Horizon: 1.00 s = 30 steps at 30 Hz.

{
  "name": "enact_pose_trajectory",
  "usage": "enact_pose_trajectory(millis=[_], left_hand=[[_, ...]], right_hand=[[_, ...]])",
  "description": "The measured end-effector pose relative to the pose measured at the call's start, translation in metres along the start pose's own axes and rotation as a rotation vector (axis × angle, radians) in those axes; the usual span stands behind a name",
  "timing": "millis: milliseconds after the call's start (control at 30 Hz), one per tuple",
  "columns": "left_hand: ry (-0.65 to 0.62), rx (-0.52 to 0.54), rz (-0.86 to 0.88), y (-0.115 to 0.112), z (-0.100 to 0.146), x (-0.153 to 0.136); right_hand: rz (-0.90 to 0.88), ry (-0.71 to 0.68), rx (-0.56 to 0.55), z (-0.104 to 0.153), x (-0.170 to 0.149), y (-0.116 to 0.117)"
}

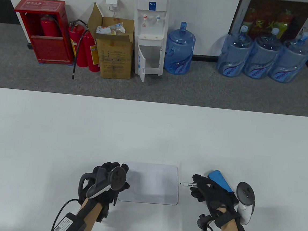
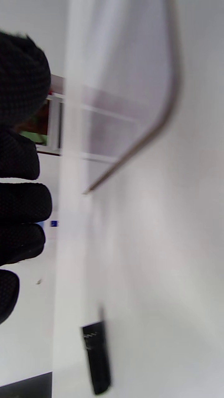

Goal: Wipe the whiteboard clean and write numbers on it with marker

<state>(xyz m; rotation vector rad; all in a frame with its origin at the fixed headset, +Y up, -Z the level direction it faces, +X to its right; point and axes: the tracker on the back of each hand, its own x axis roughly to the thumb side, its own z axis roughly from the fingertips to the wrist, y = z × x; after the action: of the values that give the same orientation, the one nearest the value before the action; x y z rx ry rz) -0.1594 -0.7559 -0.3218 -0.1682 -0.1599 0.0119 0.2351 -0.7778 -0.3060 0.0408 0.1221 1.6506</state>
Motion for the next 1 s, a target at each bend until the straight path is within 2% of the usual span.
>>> enact_pose_trajectory(millis=[267, 467, 767, 1000], left_hand=[[-0.008, -0.108, -0.050, -0.018, -0.004, 0.000], [-0.020, -0.123, -0.092, -0.019, -0.004, 0.001], [-0.024, -0.121, -0.090, -0.019, -0.003, 0.001], [-0.029, -0.113, -0.074, -0.020, -0.002, -0.001]], right_hand=[[0.039, 0.003, 0.014, -0.001, -0.001, 0.005], [0.077, -0.028, 0.047, -0.007, 0.007, 0.021], [0.381, -0.048, 0.223, -0.027, 0.025, 0.094], [0.516, -0.074, 0.269, -0.051, 0.035, 0.148]])
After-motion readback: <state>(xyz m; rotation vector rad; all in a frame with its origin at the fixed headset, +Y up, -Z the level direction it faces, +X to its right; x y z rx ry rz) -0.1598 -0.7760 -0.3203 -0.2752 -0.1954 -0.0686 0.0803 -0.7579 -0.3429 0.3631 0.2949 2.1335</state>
